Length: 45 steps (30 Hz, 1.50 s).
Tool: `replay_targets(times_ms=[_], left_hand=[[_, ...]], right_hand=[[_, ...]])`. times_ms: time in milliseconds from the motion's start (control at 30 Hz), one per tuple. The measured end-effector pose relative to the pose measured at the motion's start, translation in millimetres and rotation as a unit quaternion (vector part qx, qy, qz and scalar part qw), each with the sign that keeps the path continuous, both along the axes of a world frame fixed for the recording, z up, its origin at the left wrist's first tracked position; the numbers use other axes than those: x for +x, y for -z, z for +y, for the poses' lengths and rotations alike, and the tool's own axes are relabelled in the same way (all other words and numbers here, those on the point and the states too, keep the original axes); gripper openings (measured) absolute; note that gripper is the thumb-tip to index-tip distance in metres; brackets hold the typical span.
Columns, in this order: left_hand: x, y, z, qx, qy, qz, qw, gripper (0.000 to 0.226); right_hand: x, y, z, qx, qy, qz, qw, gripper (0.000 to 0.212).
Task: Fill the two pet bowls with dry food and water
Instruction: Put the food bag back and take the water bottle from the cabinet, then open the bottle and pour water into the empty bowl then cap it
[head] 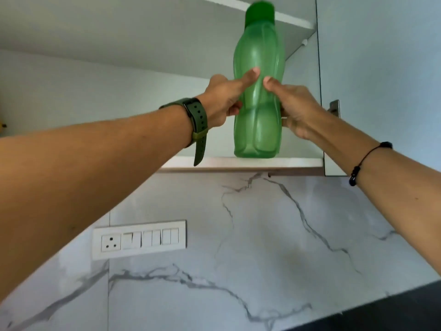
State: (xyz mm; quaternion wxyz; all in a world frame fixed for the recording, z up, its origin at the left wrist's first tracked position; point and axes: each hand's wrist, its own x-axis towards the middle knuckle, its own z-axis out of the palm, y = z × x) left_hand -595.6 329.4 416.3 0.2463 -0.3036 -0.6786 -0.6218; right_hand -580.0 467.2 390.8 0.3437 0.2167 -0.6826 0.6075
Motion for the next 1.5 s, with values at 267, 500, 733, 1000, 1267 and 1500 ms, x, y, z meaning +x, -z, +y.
replay_targets(times_ms=[267, 500, 733, 1000, 1267, 1500], left_hand=[[72, 116, -50, -0.020, 0.052, -0.034, 0.998, 0.034], [99, 309, -89, -0.006, 0.056, -0.153, 0.987, 0.035], [120, 446, -112, -0.048, 0.098, -0.266, 0.958, 0.039], [137, 509, -112, -0.110, 0.087, -0.304, 0.942, 0.053], [137, 486, -106, -0.076, 0.158, -0.290, 0.941, 0.074], [123, 450, -86, -0.200, 0.115, -0.197, 0.953, 0.043]], right_hand=[[63, 107, -36, -0.032, -0.115, -0.038, 0.992, 0.066], [82, 291, -58, -0.013, -0.182, -0.160, 0.970, 0.081], [100, 430, -64, 0.025, -0.188, -0.273, 0.943, 0.079], [118, 491, -59, 0.064, -0.195, -0.332, 0.921, 0.086], [129, 521, -53, 0.051, -0.182, -0.356, 0.915, 0.071], [135, 534, -59, 0.084, -0.168, -0.356, 0.915, 0.097]])
